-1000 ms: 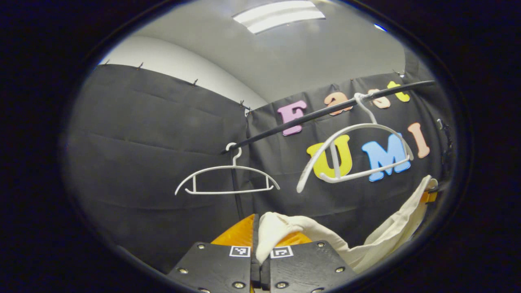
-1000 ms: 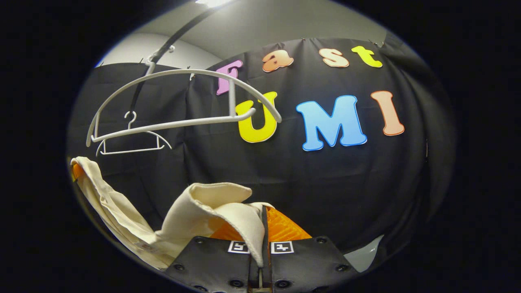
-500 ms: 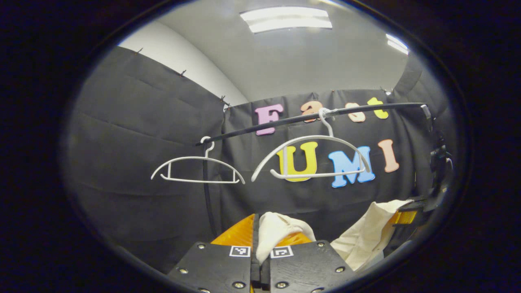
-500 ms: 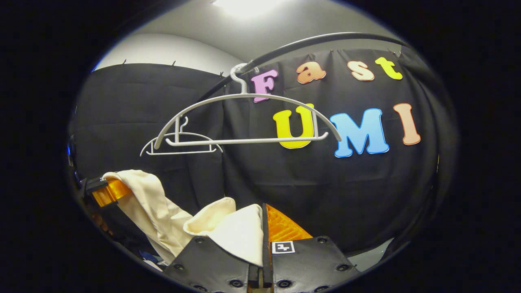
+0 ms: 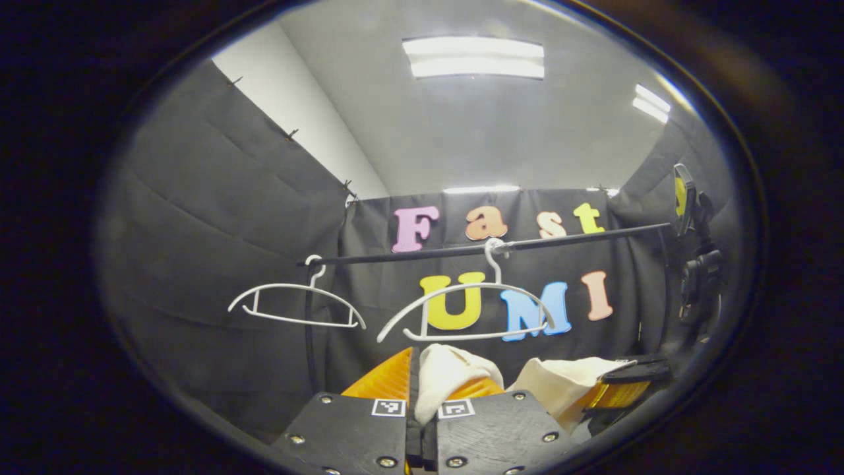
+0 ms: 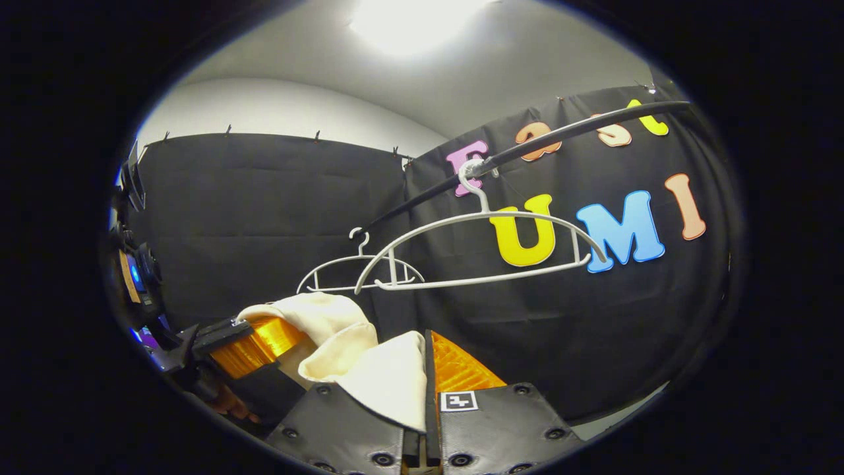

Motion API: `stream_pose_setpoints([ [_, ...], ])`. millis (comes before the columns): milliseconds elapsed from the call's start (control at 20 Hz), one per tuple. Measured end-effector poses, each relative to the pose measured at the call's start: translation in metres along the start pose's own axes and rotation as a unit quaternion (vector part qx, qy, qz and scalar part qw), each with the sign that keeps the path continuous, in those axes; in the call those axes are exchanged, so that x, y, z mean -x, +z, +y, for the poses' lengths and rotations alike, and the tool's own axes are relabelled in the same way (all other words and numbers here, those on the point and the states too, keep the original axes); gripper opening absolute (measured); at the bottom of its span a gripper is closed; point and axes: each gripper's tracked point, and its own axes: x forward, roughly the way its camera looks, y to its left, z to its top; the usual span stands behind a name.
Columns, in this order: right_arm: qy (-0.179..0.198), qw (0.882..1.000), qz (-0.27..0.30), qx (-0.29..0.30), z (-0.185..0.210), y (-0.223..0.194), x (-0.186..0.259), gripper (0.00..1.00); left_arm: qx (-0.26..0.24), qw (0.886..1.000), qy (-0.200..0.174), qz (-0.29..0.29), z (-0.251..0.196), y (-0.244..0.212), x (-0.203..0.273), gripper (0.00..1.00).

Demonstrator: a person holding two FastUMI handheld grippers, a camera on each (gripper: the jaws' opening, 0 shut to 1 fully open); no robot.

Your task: Grasp the clothes on the hanger with both hands and then place them into the laundry hamper below.

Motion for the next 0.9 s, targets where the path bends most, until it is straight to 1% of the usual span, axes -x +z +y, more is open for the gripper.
stream_pose_setpoints([
  [100, -0.006, 1.000, 0.019, -0.005, -0.003, -0.024, 0.004, 0.06, 0.004, 1.000, -0.007, 0.018, -0.006, -0.023, 0.001, 0.03],
  [150, -0.013, 0.999, 0.029, -0.006, -0.006, -0.039, 0.006, 0.07, 0.006, 0.999, -0.004, 0.032, -0.006, -0.037, 0.006, 0.03],
  [350, -0.037, 0.995, 0.088, -0.009, -0.017, -0.114, 0.021, 0.07, 0.007, 0.995, -0.002, 0.099, -0.003, -0.114, 0.025, 0.02],
  [500, -0.055, 0.989, 0.134, -0.013, -0.033, -0.166, 0.031, 0.07, 0.011, 0.989, 0.003, 0.150, -0.002, -0.173, 0.041, 0.04],
  [650, -0.073, 0.982, 0.172, -0.014, -0.047, -0.214, 0.042, 0.07, 0.010, 0.981, 0.014, 0.194, 0.006, -0.226, 0.055, 0.03],
  [750, -0.083, 0.978, 0.190, -0.013, -0.054, -0.238, 0.048, 0.07, 0.011, 0.975, 0.022, 0.221, 0.012, -0.258, 0.068, 0.02],
  [900, -0.097, 0.974, 0.206, -0.008, -0.065, -0.265, 0.055, 0.07, 0.004, 0.967, 0.025, 0.252, 0.016, -0.295, 0.080, 0.03],
])
